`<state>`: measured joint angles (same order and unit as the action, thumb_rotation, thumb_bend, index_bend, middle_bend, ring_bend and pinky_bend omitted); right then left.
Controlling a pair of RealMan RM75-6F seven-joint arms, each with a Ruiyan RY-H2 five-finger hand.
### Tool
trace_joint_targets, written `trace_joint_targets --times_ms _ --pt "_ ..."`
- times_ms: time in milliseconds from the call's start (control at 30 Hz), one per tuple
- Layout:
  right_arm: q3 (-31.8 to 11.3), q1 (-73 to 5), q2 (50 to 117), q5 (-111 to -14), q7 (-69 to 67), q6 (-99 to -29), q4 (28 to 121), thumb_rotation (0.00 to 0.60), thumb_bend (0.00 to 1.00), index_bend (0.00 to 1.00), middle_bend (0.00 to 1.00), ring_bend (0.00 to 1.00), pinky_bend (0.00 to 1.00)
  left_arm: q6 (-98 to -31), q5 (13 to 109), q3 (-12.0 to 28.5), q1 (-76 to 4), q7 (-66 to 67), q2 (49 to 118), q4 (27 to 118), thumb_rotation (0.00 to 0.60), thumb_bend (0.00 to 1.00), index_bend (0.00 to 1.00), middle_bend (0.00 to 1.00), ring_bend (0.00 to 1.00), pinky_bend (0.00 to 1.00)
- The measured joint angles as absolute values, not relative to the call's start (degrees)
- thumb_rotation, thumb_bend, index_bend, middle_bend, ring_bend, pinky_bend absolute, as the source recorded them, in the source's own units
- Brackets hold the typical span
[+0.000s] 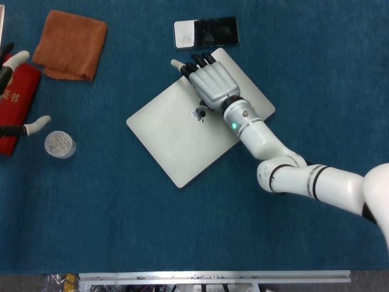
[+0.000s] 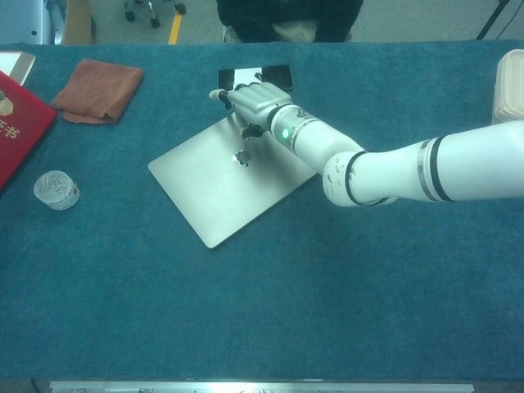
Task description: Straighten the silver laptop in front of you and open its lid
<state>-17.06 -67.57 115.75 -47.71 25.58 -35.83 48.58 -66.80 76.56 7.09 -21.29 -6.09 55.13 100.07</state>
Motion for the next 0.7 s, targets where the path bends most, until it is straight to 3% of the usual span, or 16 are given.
trace_joint_targets --times_ms 300,700 --pt "-17.28 -68.65 118.11 -47.59 25.54 -34.21 44.66 0.600 0.92 0.00 0.19 0.00 0.08 -66.93 76.65 7.01 -20.99 -6.92 54.90 99.70 0.361 0.14 0.10 0.00 0.00 0.00" --pt "-16.88 -67.54 116.55 -47.27 27.44 -35.88 47.92 0.600 0.92 0.00 0.27 0.00 0.08 -67.33 77.42 6.81 -20.76 -7.12 54.84 99.95 0.362 0.14 0.10 0.00 0.00 0.00"
